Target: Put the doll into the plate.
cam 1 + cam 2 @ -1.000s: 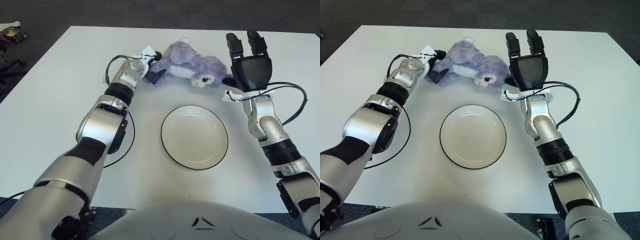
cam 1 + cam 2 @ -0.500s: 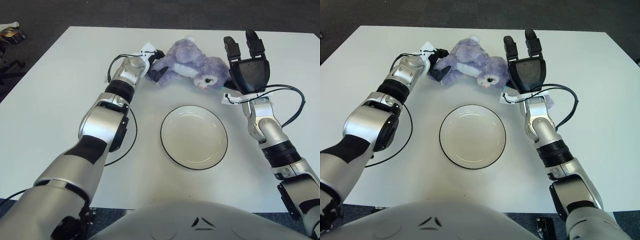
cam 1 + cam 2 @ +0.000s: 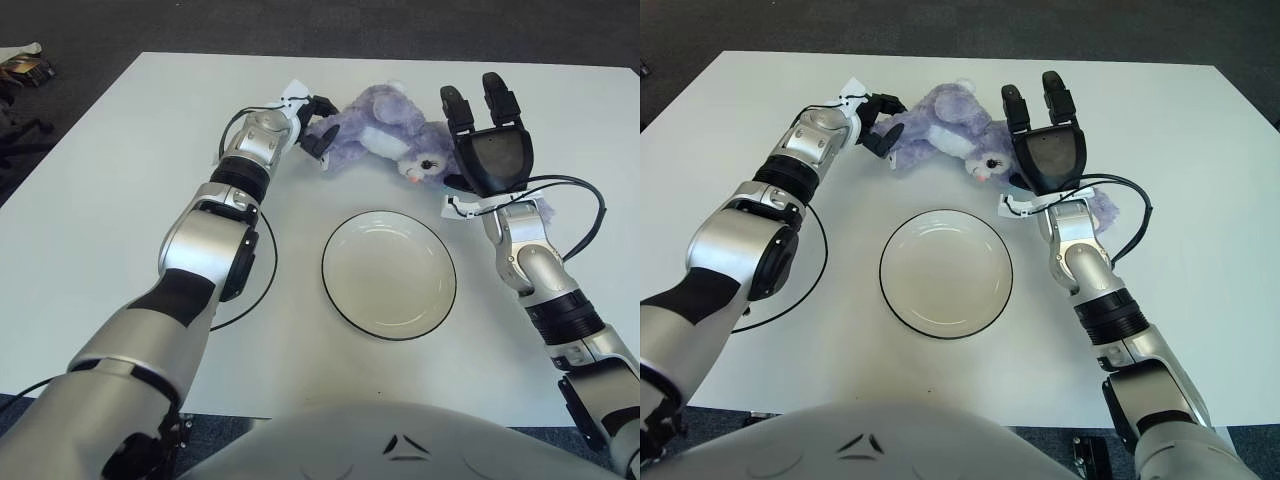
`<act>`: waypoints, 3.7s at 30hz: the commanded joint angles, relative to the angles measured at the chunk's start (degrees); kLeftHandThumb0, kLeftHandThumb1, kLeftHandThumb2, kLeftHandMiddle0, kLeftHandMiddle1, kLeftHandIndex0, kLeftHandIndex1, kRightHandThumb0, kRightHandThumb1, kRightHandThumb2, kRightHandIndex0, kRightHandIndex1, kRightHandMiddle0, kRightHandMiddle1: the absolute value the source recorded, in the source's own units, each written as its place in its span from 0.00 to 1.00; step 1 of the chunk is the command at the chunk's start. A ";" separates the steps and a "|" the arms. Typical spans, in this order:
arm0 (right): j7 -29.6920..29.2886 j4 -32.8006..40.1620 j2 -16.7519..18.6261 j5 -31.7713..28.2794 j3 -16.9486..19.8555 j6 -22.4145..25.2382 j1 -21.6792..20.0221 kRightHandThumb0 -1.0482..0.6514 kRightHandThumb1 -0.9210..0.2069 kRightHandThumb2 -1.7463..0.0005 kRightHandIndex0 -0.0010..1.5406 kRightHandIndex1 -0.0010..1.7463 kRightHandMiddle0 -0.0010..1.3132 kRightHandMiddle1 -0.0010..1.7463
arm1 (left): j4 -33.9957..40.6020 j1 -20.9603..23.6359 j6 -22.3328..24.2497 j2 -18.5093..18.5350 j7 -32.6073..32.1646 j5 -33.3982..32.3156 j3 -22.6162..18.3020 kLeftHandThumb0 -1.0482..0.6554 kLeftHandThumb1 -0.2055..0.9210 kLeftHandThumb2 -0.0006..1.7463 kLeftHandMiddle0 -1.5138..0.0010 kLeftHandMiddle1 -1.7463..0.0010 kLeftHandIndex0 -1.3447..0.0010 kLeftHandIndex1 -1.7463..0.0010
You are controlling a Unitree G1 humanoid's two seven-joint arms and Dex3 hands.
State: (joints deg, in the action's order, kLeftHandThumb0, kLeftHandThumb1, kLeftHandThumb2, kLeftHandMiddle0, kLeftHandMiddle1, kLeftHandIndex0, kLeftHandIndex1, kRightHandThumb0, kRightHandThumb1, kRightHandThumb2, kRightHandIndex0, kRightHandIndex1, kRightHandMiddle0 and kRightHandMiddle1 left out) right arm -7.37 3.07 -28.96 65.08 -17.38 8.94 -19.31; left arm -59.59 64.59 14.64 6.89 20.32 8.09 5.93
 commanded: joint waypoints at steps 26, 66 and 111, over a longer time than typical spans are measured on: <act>34.44 15.84 -1.54 -13.65 4.97 5.53 2.51 0.19 0.47 0.54 0.06 0.02 0.00 0.00 | -0.20 3.79 4.05 -1.52 -2.39 -2.56 -2.79 0.61 0.23 0.89 0.41 0.13 0.56 0.00; 3.52 0.52 4.23 -1.36 2.21 6.45 3.67 0.27 0.56 0.47 0.06 0.01 0.00 0.14 | 1.26 3.45 8.10 -1.51 -0.89 -4.74 -3.47 0.61 0.20 0.89 0.38 0.17 0.53 0.00; 1.99 -3.71 3.49 -1.86 1.21 7.22 -0.20 0.26 0.53 0.49 0.08 0.03 0.00 0.23 | 1.27 1.02 2.11 -1.09 0.28 -3.63 -1.58 0.61 0.23 0.91 0.44 0.06 0.57 0.00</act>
State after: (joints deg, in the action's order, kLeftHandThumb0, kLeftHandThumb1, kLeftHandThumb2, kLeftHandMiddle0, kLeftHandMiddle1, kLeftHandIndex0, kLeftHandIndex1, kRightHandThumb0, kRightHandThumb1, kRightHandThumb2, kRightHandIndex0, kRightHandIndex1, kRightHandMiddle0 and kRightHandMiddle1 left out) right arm -6.02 0.33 -24.65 63.66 -16.06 16.67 -18.67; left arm -58.22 66.47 17.10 5.38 19.93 4.69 4.57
